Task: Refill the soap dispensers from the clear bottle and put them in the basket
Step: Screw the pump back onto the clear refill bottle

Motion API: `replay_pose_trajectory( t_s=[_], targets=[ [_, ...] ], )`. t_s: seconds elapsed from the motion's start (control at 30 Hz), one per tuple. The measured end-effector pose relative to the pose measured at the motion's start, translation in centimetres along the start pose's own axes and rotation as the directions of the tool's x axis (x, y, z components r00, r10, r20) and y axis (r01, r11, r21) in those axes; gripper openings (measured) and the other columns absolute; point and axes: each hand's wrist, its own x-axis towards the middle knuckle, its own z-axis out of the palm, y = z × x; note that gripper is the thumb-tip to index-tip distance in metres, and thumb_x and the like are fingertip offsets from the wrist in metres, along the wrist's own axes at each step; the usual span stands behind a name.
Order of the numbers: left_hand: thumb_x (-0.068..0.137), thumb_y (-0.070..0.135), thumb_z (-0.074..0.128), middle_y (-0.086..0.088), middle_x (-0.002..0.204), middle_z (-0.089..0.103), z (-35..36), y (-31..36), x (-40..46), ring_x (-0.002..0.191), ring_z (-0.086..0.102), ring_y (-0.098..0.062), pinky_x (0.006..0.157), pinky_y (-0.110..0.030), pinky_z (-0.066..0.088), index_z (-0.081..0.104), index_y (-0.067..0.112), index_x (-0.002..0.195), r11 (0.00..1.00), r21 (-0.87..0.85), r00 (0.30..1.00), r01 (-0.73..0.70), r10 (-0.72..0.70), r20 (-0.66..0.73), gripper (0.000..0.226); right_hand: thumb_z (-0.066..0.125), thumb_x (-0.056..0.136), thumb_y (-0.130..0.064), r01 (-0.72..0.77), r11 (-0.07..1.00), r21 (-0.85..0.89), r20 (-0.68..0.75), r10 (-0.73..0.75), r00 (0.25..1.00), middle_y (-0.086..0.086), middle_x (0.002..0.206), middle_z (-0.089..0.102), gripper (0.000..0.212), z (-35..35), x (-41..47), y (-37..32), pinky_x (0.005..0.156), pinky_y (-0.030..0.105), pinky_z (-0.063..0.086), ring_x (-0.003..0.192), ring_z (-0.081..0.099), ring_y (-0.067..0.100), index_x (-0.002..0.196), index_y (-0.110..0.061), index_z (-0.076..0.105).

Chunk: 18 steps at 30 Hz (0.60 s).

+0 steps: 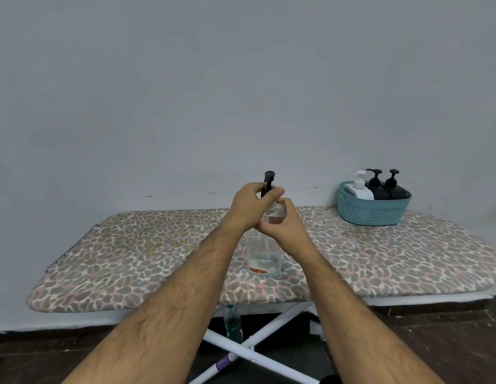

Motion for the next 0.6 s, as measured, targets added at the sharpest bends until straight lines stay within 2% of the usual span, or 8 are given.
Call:
replay_pose_trajectory(
  t_s=[0.07,0.13,0.23,0.33,0.43,0.5,0.6],
  targets=[
    [0.089,0.044,0.068,0.003,0.111,0.068,-0.1,-0.4,0.2,0.102,0.067,-0.017,0.098,-0.041,0.049,0.068,0.027,0.096,0.999,-0.04,1.0,0.011,-0.011,0.008,0.018,0.087,0.063,-0.05,-0.006,1.0,-0.003,0.007,0.006,1.0,-0.011,0.12,0.063,0.079,0.1,0.2,0.2,0.094,0.039,0.056,0.106,0.065,0.01,0.129,-0.033,0.048],
    [0.084,0.038,0.075,0.001,0.109,0.07,-0.6,-0.9,0.4,0.104,0.067,-0.016,0.099,-0.039,0.049,0.07,0.023,0.096,0.994,-0.107,0.999,0.032,-0.035,-0.025,0.021,0.088,0.063,-0.048,-0.01,1.0,-0.016,0.016,0.01,1.0,-0.009,0.118,0.064,0.077,0.1,0.3,0.3,0.093,0.041,0.057,0.104,0.066,0.01,0.127,-0.033,0.048],
    [0.08,0.021,0.081,0.001,0.095,0.073,-1.4,-1.1,0.1,0.09,0.07,-0.006,0.083,-0.02,0.051,0.067,0.013,0.108,0.963,-0.266,0.996,0.047,-0.066,-0.063,0.033,0.088,0.068,-0.038,-0.006,1.0,-0.01,0.014,0.006,1.0,-0.007,0.112,0.066,0.069,0.1,0.2,0.3,0.09,0.04,0.058,0.1,0.068,0.01,0.125,-0.032,0.048],
    [0.087,0.016,0.074,0.0,0.095,0.075,-1.6,-1.3,-0.1,0.087,0.07,-0.002,0.074,-0.008,0.046,0.066,0.01,0.11,0.962,-0.27,0.998,0.05,-0.061,-0.034,0.025,0.087,0.071,-0.036,-0.011,1.0,-0.007,0.008,0.011,1.0,-0.007,0.111,0.066,0.067,0.0,0.2,0.4,0.09,0.04,0.057,0.099,0.067,0.011,0.125,-0.033,0.048],
    [0.1,0.016,0.055,0.004,0.106,0.073,-1.5,-1.3,-0.3,0.089,0.065,0.012,0.07,0.002,0.041,0.066,0.011,0.116,0.968,-0.24,0.997,0.072,-0.065,0.037,0.021,0.086,0.068,-0.04,-0.012,1.0,-0.017,0.005,0.012,1.0,-0.005,0.109,0.068,0.069,0.1,0.3,0.4,0.09,0.043,0.057,0.098,0.067,0.011,0.125,-0.034,0.047],
    [0.101,0.022,0.052,0.001,0.113,0.072,-1.0,-0.9,-0.2,0.096,0.063,0.008,0.075,-0.002,0.043,0.068,0.012,0.116,0.971,-0.224,0.996,0.077,-0.066,0.058,0.024,0.086,0.068,-0.042,-0.015,1.0,-0.024,0.0,0.015,1.0,-0.005,0.109,0.068,0.072,0.2,0.3,0.4,0.091,0.043,0.057,0.1,0.067,0.011,0.127,-0.033,0.046],
    [0.091,0.039,0.067,0.0,0.103,0.072,0.1,-0.3,0.0,0.098,0.067,-0.012,0.09,-0.027,0.051,0.07,0.016,0.107,0.991,-0.132,0.999,0.036,-0.036,0.004,0.028,0.085,0.067,-0.045,-0.002,1.0,-0.014,0.0,0.002,1.0,-0.006,0.112,0.067,0.075,0.3,0.1,0.1,0.092,0.043,0.057,0.101,0.066,0.012,0.13,-0.036,0.044]
  ],
)
